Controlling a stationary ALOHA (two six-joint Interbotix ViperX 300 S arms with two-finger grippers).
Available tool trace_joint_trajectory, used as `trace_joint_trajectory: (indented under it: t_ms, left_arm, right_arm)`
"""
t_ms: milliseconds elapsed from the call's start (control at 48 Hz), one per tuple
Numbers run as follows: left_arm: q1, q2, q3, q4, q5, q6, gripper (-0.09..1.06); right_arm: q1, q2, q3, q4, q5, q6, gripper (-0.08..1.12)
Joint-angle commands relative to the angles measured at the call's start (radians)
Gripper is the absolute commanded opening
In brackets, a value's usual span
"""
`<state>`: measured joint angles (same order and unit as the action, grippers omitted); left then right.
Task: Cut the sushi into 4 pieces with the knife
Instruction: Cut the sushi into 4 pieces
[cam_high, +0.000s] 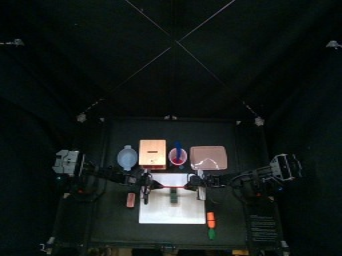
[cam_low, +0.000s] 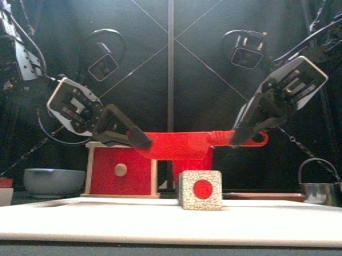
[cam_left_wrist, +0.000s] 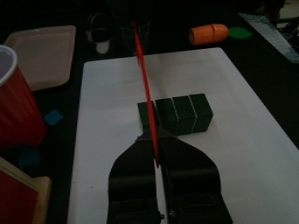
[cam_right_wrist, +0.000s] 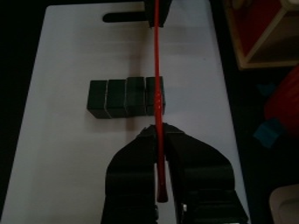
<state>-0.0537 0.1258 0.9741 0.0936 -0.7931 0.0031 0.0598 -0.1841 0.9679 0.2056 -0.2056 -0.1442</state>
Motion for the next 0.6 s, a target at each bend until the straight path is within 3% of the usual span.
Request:
trace_joint_trajectory:
  t_ms: [21,604]
  left_arm:
    - [-0.012,-0.002,-0.054,-0.003,-0.025,0.0,0.21]
    - [-0.018,0.051,-0.075,-0.02,-0.025,-0.003,0.21]
  right_arm:
    - [-0.003,-0.014,-0.015,0.006,-0.023,0.002,0.11]
    - [-0.011,0.057,-0.015,0.008,-0.023,0.002,0.12]
